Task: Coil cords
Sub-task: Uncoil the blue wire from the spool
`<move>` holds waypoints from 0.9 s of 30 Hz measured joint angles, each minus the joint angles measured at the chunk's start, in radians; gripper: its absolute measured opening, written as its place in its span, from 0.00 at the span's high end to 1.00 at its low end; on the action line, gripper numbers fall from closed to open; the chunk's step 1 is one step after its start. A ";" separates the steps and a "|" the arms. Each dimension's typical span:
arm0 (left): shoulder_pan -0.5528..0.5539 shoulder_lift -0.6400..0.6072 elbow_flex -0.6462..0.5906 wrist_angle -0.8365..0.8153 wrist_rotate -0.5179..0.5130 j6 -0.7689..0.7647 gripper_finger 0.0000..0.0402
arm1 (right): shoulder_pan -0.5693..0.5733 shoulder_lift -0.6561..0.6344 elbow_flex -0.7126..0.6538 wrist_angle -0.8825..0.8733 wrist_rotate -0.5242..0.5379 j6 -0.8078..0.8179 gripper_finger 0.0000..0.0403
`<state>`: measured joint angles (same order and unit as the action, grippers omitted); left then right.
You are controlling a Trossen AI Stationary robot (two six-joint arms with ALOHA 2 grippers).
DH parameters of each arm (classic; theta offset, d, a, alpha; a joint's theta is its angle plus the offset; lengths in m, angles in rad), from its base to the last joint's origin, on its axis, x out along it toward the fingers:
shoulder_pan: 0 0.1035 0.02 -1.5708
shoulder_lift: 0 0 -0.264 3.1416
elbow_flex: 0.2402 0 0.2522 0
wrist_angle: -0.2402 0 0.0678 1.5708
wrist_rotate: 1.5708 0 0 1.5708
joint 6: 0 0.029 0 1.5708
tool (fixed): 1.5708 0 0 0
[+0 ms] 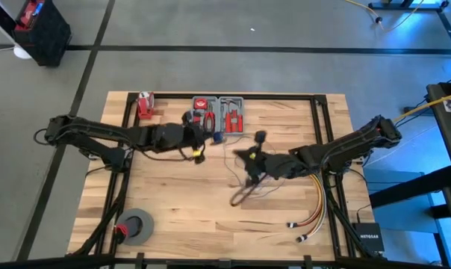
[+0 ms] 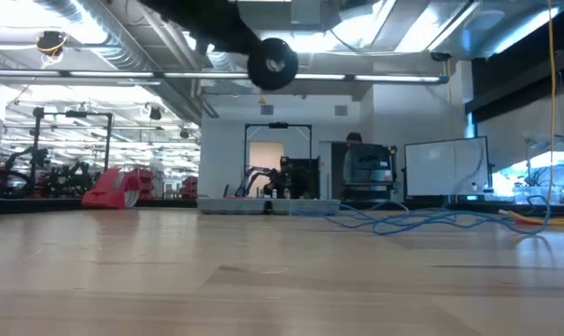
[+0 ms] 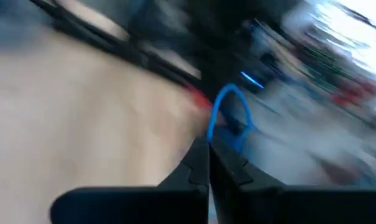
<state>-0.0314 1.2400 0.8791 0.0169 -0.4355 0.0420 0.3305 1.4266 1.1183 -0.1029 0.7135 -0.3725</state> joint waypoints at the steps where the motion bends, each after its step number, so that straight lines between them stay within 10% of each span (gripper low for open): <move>1: 0.017 0.005 0.000 0.028 -0.002 -0.008 1.00 | -0.002 0.011 0.000 0.048 -0.093 -0.011 0.99; 6: 0.045 0.034 0.000 0.143 -0.094 -0.024 1.00 | -0.019 0.139 -0.004 0.080 -0.317 -0.007 0.99; 14: 0.011 0.010 0.000 0.152 -0.183 0.017 1.00 | 0.009 0.212 -0.008 -0.338 -0.106 0.193 0.99; 19: -0.048 -0.030 0.000 0.048 -0.099 0.005 1.00 | 0.050 0.139 0.001 -0.632 0.270 0.351 0.99; 27: 0.008 -0.035 0.000 -0.191 -0.080 -0.108 1.00 | 0.111 0.065 0.125 -0.267 0.255 0.067 0.99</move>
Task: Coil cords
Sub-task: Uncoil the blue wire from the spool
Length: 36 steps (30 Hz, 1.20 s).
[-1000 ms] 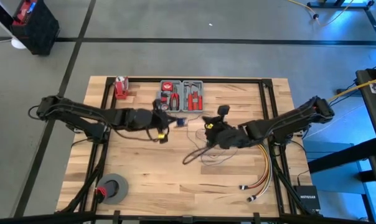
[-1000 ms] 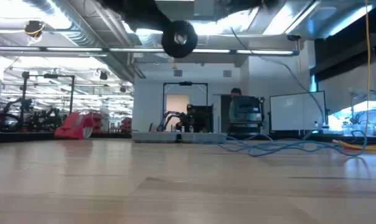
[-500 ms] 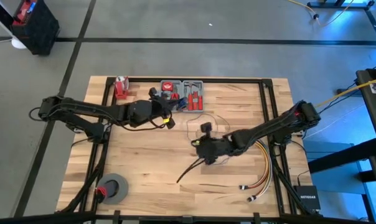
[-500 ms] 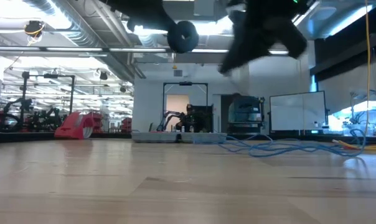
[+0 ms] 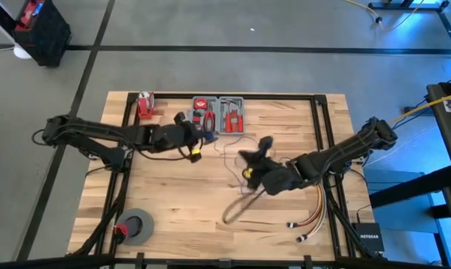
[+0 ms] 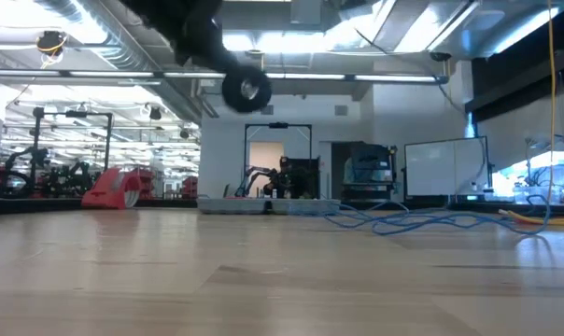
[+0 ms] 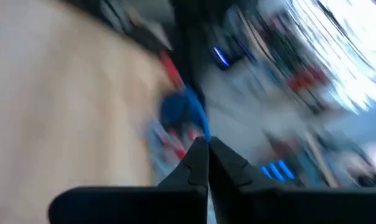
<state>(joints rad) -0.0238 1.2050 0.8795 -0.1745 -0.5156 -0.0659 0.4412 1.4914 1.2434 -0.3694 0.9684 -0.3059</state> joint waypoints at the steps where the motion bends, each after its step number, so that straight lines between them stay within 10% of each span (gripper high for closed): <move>1: 0.013 0.004 0.000 -0.026 0.000 -0.008 1.00 | 0.000 0.003 0.000 0.078 -0.066 -0.056 0.99; 6: 0.062 0.009 0.000 -0.055 -0.068 -0.034 1.00 | -0.013 0.036 -0.013 0.170 -0.332 -0.103 0.99; 19: -0.022 0.005 0.000 -0.190 0.042 0.099 1.00 | -0.095 0.078 -0.107 -0.393 -0.336 0.432 0.99; 27: -0.033 0.022 0.000 -0.108 -0.214 0.228 1.00 | -0.197 0.079 -0.139 -0.393 -0.332 0.501 0.78; 36: -0.106 0.113 0.000 0.026 -0.421 0.518 1.00 | -0.202 0.078 -0.113 -0.136 -0.410 0.207 0.59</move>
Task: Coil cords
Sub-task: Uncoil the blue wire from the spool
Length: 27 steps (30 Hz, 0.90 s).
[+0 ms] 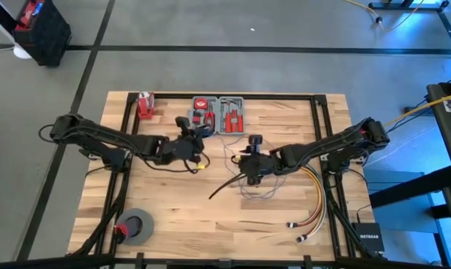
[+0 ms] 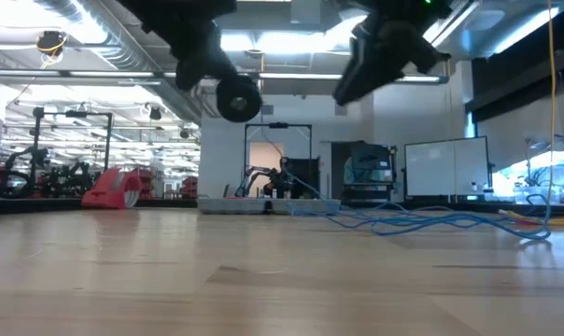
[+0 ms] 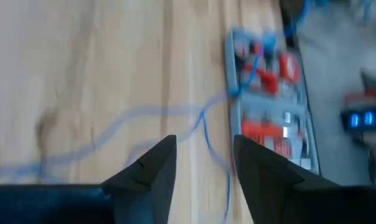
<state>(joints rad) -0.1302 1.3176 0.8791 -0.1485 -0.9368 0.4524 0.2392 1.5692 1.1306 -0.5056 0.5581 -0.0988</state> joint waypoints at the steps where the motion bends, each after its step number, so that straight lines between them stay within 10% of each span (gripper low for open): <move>1: -0.011 0.009 0.000 0.029 -0.009 0.039 1.00 | -0.004 0.000 -0.007 0.049 -0.006 -0.029 0.59; 13: -0.060 0.024 0.000 0.165 -0.018 0.159 1.00 | -0.148 0.013 -0.191 0.768 -0.112 -0.191 0.59; 27: -0.059 0.024 0.000 0.167 -0.018 0.152 1.00 | -0.249 0.107 -0.201 0.941 -0.209 -0.138 0.59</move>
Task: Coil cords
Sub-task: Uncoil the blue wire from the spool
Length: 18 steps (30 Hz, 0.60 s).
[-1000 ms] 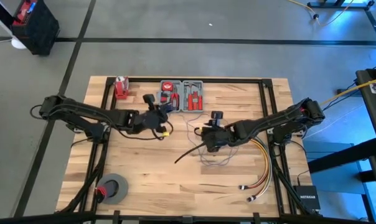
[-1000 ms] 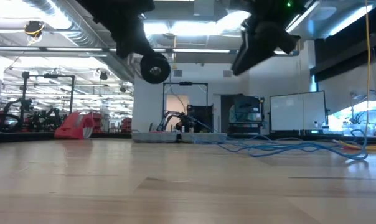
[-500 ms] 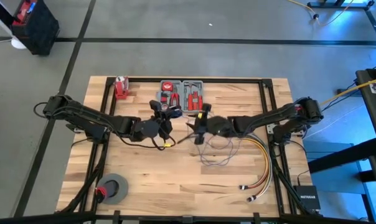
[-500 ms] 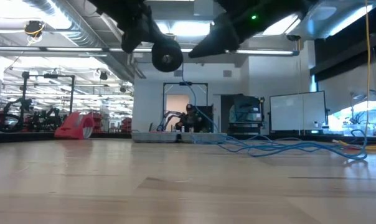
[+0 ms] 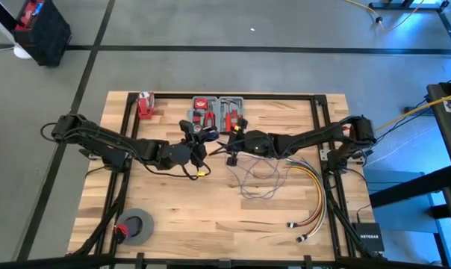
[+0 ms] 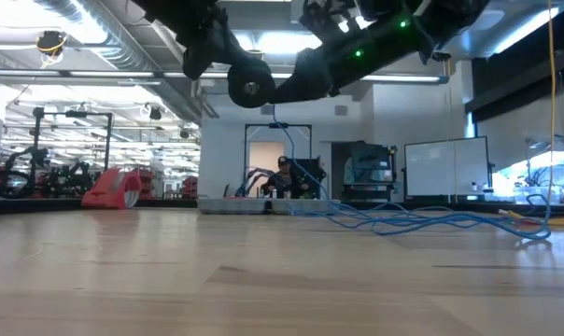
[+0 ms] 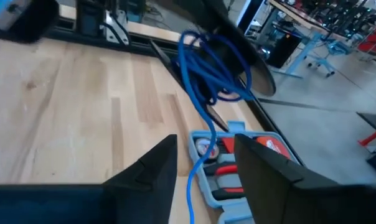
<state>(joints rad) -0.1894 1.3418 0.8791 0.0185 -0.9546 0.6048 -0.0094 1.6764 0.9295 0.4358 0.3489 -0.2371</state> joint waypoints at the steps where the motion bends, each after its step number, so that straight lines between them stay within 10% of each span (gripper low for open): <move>1: 0.000 0.000 0.000 0.000 0.000 0.000 1.00 | 0.000 0.005 0.000 0.002 0.002 0.000 0.61; 8: 0.000 0.000 0.000 -0.001 0.000 -0.005 1.00 | 0.010 0.009 0.000 0.010 -0.004 -0.043 0.96; 18: 0.003 0.000 0.000 0.013 0.001 -0.047 1.00 | 0.111 -0.036 0.084 -0.080 0.039 -0.139 0.98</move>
<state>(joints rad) -0.1867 1.3418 0.8793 0.0317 -0.9539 0.5580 0.1014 1.6405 1.0131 0.3554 0.3877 -0.3763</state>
